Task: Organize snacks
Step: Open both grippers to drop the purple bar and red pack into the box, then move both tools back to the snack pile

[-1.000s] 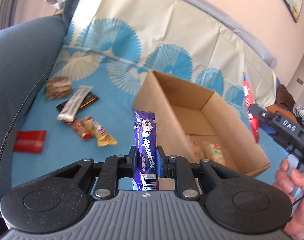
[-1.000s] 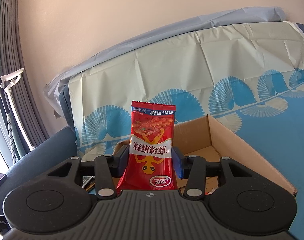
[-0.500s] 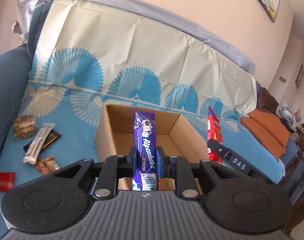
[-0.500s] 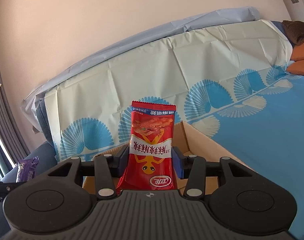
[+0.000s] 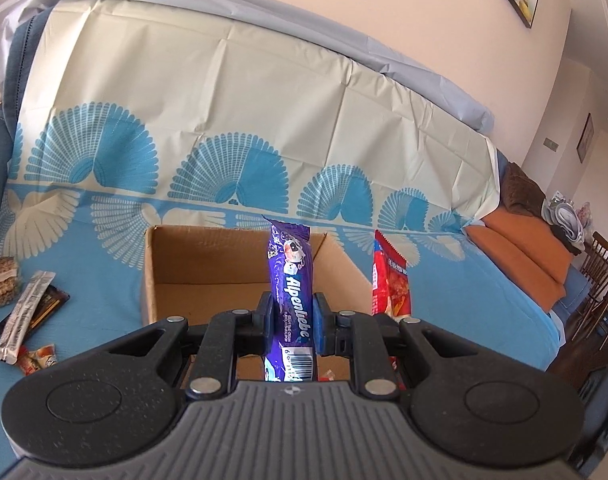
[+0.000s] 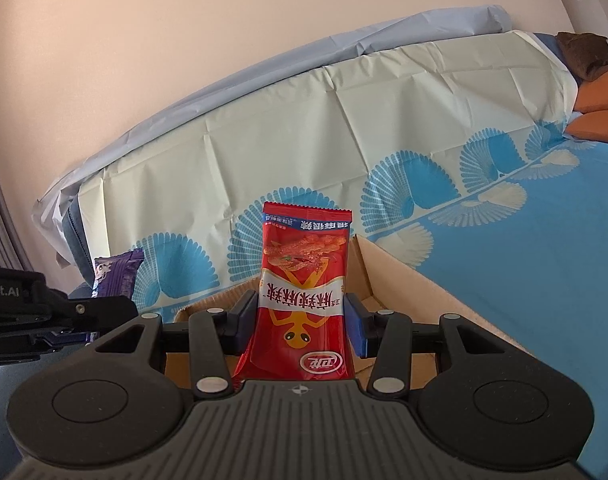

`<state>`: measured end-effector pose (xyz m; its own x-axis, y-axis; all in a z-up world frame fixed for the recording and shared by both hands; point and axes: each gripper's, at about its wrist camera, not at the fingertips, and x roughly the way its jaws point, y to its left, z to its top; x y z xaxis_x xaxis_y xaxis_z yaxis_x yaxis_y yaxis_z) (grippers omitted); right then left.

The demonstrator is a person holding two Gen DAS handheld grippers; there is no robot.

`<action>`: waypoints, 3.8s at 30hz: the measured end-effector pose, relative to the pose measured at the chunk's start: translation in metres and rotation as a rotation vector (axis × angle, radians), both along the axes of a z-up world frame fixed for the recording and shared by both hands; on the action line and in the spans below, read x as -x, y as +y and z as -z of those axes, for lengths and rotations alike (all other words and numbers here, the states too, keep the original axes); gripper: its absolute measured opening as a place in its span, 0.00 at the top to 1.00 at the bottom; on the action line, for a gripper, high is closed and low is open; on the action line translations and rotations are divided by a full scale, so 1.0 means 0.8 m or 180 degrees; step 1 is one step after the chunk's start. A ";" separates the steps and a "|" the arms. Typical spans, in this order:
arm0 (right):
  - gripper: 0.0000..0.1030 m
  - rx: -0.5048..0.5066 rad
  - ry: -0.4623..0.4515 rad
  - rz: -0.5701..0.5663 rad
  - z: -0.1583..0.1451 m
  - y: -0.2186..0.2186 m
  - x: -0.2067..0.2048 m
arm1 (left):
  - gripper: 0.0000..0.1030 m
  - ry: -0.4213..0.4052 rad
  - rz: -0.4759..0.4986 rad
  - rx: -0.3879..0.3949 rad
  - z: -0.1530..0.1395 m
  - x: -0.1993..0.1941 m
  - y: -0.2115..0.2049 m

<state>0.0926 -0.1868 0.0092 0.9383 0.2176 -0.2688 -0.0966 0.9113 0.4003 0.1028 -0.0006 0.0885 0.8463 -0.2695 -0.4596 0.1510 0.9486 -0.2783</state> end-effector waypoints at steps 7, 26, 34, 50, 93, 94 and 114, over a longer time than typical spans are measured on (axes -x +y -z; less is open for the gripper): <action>0.53 0.0003 0.0016 -0.0018 0.001 0.001 -0.004 | 0.80 0.0013 -0.0057 0.0039 -0.003 -0.021 0.002; 0.24 0.0313 0.0113 -0.0180 0.001 0.026 0.002 | 0.45 -0.0291 -0.0359 0.0172 0.028 0.073 0.054; 0.24 0.0547 0.0013 -0.0221 0.000 0.046 0.023 | 0.46 -0.0137 -0.1024 0.0417 0.101 0.134 0.124; 0.60 0.0762 0.0202 -0.0516 -0.005 0.092 0.064 | 0.75 0.0169 -0.1407 0.0735 0.160 0.125 0.213; 0.58 0.0824 0.0286 -0.1401 0.064 0.298 0.007 | 0.51 0.0295 -0.2618 0.1142 0.196 0.116 0.298; 0.58 0.0837 0.0299 -0.1392 0.069 0.300 0.001 | 0.48 0.0299 -0.2672 0.1140 0.196 0.116 0.299; 0.59 0.1033 0.0846 -0.1505 0.147 0.337 -0.071 | 0.18 0.0635 -0.3129 0.0672 0.222 0.057 0.307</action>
